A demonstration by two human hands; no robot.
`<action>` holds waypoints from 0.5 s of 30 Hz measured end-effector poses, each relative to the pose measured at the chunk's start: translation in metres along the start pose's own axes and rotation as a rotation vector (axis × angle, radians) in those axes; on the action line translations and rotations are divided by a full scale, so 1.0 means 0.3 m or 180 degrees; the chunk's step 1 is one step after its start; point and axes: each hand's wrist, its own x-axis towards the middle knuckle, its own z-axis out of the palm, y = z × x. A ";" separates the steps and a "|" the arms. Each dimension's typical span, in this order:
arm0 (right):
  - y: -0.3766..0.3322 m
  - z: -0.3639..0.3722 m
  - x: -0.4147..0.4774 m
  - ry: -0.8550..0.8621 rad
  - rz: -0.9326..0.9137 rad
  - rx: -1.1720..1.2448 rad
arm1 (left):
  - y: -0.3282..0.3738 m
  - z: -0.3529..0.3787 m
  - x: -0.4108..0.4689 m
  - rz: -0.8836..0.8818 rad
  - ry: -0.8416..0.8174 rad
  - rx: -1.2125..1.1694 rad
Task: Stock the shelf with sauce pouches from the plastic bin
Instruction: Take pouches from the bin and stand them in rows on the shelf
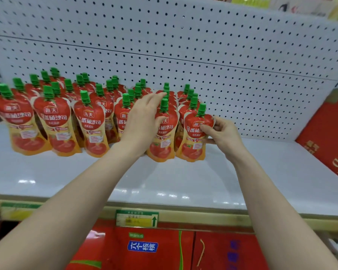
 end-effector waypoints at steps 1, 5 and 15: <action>0.009 0.012 0.010 0.0021 0.0000 0.0032 | -0.002 0.004 -0.001 0.0016 -0.0018 -0.0020; 0.025 0.023 0.041 0.0039 0.0018 0.0065 | -0.004 0.013 -0.008 -0.0080 -0.0084 -0.0123; 0.018 0.055 0.063 -0.0221 -0.0032 -0.0008 | -0.014 0.020 0.018 -0.0176 -0.0116 -0.0075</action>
